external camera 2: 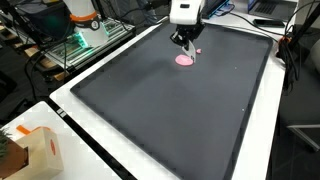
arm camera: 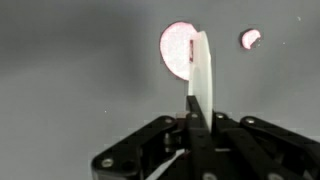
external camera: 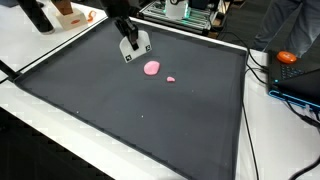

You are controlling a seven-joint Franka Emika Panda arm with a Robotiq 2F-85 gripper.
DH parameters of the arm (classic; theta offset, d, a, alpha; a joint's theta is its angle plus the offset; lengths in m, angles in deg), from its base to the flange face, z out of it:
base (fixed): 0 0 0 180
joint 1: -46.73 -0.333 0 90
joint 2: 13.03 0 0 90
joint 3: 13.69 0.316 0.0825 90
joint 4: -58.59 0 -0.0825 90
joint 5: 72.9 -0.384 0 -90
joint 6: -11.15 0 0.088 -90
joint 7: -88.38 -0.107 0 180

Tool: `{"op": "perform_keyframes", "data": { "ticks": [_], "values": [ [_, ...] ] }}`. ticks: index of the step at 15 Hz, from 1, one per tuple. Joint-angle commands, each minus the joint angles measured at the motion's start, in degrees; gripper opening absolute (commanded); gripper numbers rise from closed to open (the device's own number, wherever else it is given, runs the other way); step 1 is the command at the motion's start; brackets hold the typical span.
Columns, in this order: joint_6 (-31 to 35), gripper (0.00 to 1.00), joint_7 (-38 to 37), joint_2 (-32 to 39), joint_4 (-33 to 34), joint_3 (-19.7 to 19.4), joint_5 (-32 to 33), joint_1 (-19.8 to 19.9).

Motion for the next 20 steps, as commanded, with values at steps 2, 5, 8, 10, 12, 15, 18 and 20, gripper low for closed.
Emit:
{"op": "perform_keyframes", "data": {
  "ticks": [2, 5, 8, 10, 12, 15, 18, 20],
  "values": [
    [3.00, 0.01, 2.18, -5.44, -7.81, -0.55, -3.73, 0.87],
    [5.00, 0.01, 3.72, -7.31, -11.00, -0.72, -5.22, 1.13],
    [6.64, 0.01, 4.99, -8.70, -13.68, -0.79, -6.55, 1.36],
    [7.29, 0.01, 5.41, -9.42, -15.15, -0.94, -6.79, 1.35],
    [7.88, 0.01, 5.56, -9.98, -16.36, -1.06, -6.70, 1.30],
    [8.38, 0.01, 5.88, -10.64, -17.71, -1.11, -6.66, 1.23],
    [8.35, 0.01, 5.87, -11.14, -18.57, -1.18, -5.75, 1.04],
    [8.32, 0.01, 5.58, -11.37, -18.94, -1.22, -4.82, 0.87]
  ]
}}
